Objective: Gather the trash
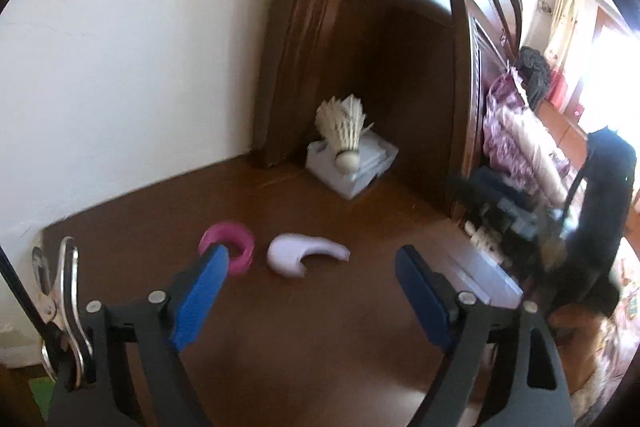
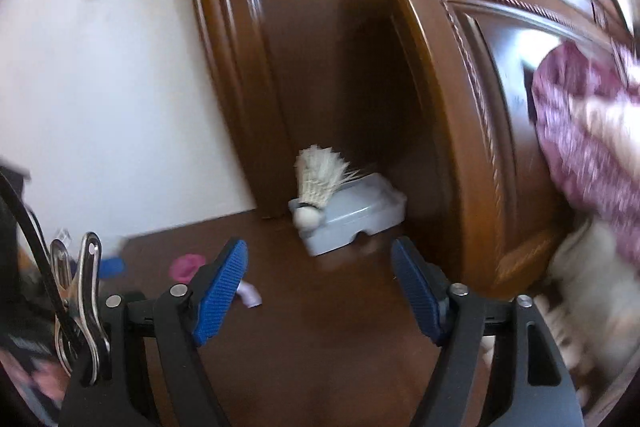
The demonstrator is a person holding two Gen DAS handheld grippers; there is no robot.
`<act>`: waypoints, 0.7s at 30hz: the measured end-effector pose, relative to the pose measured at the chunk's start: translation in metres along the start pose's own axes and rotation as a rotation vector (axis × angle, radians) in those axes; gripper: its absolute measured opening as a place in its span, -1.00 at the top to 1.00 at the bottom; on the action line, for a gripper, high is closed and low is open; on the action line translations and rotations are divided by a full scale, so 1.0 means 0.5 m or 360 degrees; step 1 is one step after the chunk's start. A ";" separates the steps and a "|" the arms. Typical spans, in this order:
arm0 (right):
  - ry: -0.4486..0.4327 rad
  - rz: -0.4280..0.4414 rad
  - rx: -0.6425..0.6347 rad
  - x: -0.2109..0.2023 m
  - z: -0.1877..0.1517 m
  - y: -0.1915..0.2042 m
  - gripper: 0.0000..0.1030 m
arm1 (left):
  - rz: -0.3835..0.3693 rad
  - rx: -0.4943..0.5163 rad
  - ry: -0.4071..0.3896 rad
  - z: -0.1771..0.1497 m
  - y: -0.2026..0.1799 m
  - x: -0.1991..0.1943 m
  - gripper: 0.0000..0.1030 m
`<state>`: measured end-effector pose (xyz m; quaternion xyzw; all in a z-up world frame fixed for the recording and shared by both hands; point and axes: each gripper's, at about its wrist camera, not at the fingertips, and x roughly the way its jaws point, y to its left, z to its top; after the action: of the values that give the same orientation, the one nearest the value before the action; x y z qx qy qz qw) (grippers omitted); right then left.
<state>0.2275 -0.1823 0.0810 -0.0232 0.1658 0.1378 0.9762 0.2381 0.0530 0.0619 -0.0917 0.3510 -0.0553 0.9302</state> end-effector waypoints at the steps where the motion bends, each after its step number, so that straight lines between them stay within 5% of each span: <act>1: 0.0030 0.0001 -0.0035 0.016 0.005 -0.003 -0.25 | -0.0016 -0.0008 0.0005 0.019 0.002 0.011 -0.71; 7: 0.0248 0.0058 -0.0008 0.104 0.025 -0.037 0.02 | -0.0115 -0.0050 0.0158 0.125 -0.013 0.137 -0.62; 10: 0.0328 0.0074 0.0085 0.123 0.028 -0.070 0.24 | -0.0064 -0.0080 0.0214 0.143 -0.020 0.199 -0.51; 16: 0.0373 0.0129 0.0160 0.125 0.003 -0.116 0.24 | 0.0047 -0.0068 0.0309 0.151 -0.054 0.303 -0.49; 17: 0.0386 0.0140 0.0159 0.129 0.001 -0.113 0.24 | 0.0040 -0.0043 0.0328 0.148 -0.064 0.318 -0.37; 18: 0.0396 0.0140 0.0156 0.133 0.000 -0.112 0.24 | 0.0021 -0.0016 0.0347 0.145 -0.070 0.327 0.20; 21: 0.0420 0.0123 0.0135 0.146 -0.003 -0.104 0.24 | 0.0032 0.0011 0.0286 0.136 -0.072 0.310 0.51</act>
<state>0.3078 -0.2133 0.0554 0.0065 0.2990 0.1640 0.9400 0.3976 0.0010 0.0201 -0.0796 0.4337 -0.0551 0.8959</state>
